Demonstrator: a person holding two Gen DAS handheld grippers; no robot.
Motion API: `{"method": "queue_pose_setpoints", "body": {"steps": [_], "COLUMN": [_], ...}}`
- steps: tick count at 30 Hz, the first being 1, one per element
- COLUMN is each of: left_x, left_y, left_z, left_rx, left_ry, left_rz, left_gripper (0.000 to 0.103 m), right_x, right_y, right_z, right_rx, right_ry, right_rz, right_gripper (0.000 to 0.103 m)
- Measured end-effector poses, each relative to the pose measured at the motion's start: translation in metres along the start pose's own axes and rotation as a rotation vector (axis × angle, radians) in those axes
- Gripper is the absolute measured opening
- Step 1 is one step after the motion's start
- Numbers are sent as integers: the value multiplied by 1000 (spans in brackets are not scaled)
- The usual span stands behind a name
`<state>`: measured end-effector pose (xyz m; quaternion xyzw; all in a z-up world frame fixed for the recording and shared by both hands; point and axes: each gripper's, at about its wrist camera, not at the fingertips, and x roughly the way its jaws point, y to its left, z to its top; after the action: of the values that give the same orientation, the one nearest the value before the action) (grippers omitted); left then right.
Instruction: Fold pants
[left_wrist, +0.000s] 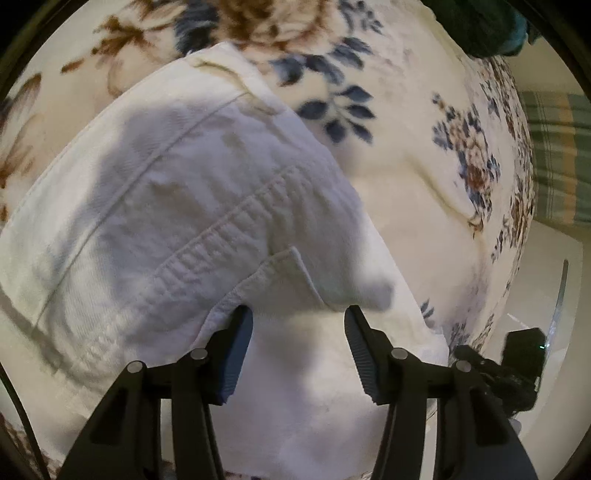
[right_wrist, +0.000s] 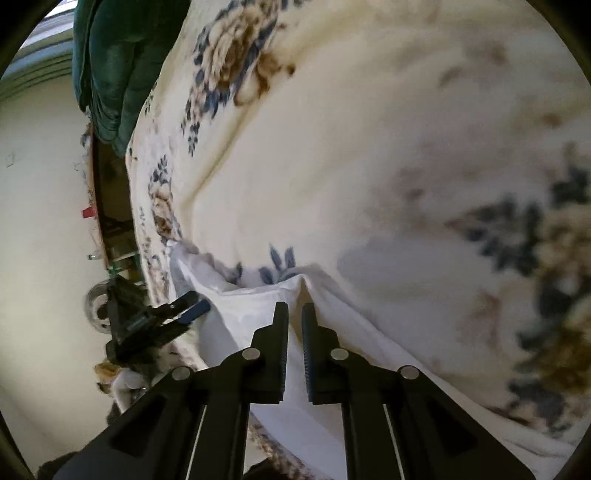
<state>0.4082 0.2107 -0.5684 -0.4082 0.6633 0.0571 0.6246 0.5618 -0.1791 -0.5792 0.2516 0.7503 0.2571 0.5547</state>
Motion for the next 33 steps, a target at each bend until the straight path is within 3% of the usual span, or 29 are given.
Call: {"method": "queue_pose_setpoints", "body": {"steps": [3,6,8,10,11,13,16,18,19,22,24,27,29,31,32,33], "left_x": [-18,-34,-42,-45,-44,-42,-52,-66,-73,-83,-75,-43,-29,-32,-35,-39], "left_y": [-12,-20,-16,-5,2,18,37,49,56,86,105,128,129,117,109,98], "left_z": [-12,-26,-31,-31,-29,-26,-36,-48,-51,-54,-50,-42,-41,-42,-43,-46], "left_rx": [75,171,204,220,211,176,119,103,88,-15,-97,-199,-201,-129,-81,-27], "left_ry": [-25,-72,-112,-161,-165,-144,-147,-190,-206,-250,-230,-141,-136,-195,-217,-240], "left_rz": [18,70,94,125,129,110,31,11,9,41,35,3,-10,-3,11,51], "left_gripper": [58,61,61,64,67,67,78,79,79,79,79,79,79,59,42,38], "right_x": [-19,-5,18,26,22,13,-7,-22,-30,-29,-17,-1,13,22,22,22], "right_y": [26,32,16,-20,-35,-47,-32,-24,-22,-22,-33,-69,-103,-130,-138,-145], "right_z": [-22,-55,-65,-64,-65,-77,-114,-153,-183,-252,-299,-341,-354,-357,-358,-358], "right_rx": [-94,-136,-88,42,111,194,192,219,256,387,518,687,789,847,871,875], "right_ry": [-53,4,26,-49,-104,-192,-277,-352,-403,-468,-505,-521,-543,-601,-627,-669], "right_rz": [12,114,-16,-165,-189,-146,-140,-103,-92,-183,-226,-177,-94,10,1,25], "right_gripper": [9,14,14,8,0,1,19,75,82,83,83,83,82,74,59,38]}}
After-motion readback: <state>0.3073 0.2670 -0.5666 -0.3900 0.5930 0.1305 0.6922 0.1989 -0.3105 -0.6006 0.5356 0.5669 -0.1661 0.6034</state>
